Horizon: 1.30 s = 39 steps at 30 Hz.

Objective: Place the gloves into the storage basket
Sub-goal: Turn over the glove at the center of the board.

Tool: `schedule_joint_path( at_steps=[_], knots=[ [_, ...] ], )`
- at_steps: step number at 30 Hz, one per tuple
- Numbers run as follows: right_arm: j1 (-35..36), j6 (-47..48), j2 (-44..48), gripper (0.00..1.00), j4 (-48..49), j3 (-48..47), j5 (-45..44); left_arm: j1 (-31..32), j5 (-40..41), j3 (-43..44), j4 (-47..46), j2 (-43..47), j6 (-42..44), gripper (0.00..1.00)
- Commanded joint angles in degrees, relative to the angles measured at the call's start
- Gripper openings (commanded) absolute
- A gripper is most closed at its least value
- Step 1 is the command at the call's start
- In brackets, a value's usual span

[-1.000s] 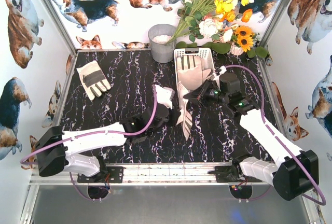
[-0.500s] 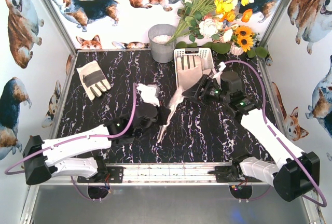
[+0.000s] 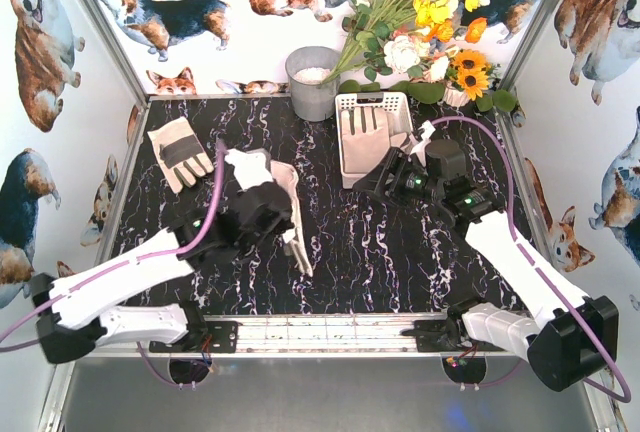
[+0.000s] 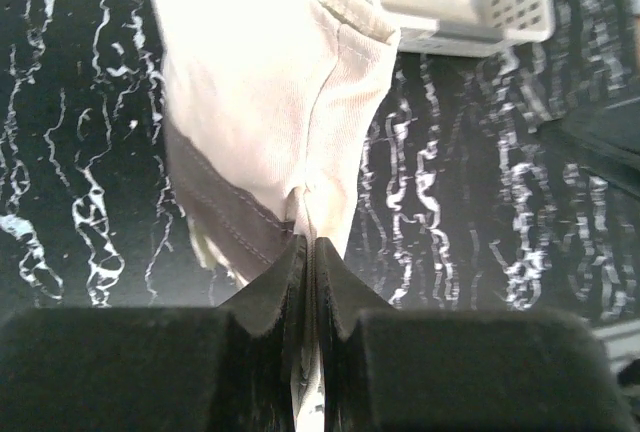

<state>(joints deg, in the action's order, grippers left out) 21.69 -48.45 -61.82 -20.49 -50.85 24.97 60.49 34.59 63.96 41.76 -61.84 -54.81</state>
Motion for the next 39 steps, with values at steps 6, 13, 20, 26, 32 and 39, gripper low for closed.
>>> schedule_joint_path(
  at_steps=[6,13,20,26,32,39],
  knots=[
    [0.1,0.8,2.6,0.63,0.8,0.3,-2.3,-0.2,-10.8,-1.7,-6.7,-14.3,6.5,0.0],
    [0.1,5.8,4.5,0.63,-9.3,-0.9,-9.8,-1.0,-19.3,-3.7,-20.4,-20.2,7.4,0.09],
    [0.2,5.8,6.3,0.63,-8.9,4.0,-6.7,-3.7,-20.9,-6.8,-21.9,-15.8,8.1,0.66],
    [5.1,13.2,0.6,0.54,-8.2,2.8,-3.1,-6.8,-24.9,-16.3,-21.2,-7.4,2.4,0.65],
    [11.9,17.6,-10.5,0.34,-1.9,0.3,-4.6,-6.9,-30.4,-28.5,-24.3,-3.0,-5.0,0.38],
    [16.8,23.5,-25.0,0.22,3.5,-6.1,-7.4,-6.9,-33.0,-33.2,-28.9,-7.3,-6.2,0.24]
  ],
)
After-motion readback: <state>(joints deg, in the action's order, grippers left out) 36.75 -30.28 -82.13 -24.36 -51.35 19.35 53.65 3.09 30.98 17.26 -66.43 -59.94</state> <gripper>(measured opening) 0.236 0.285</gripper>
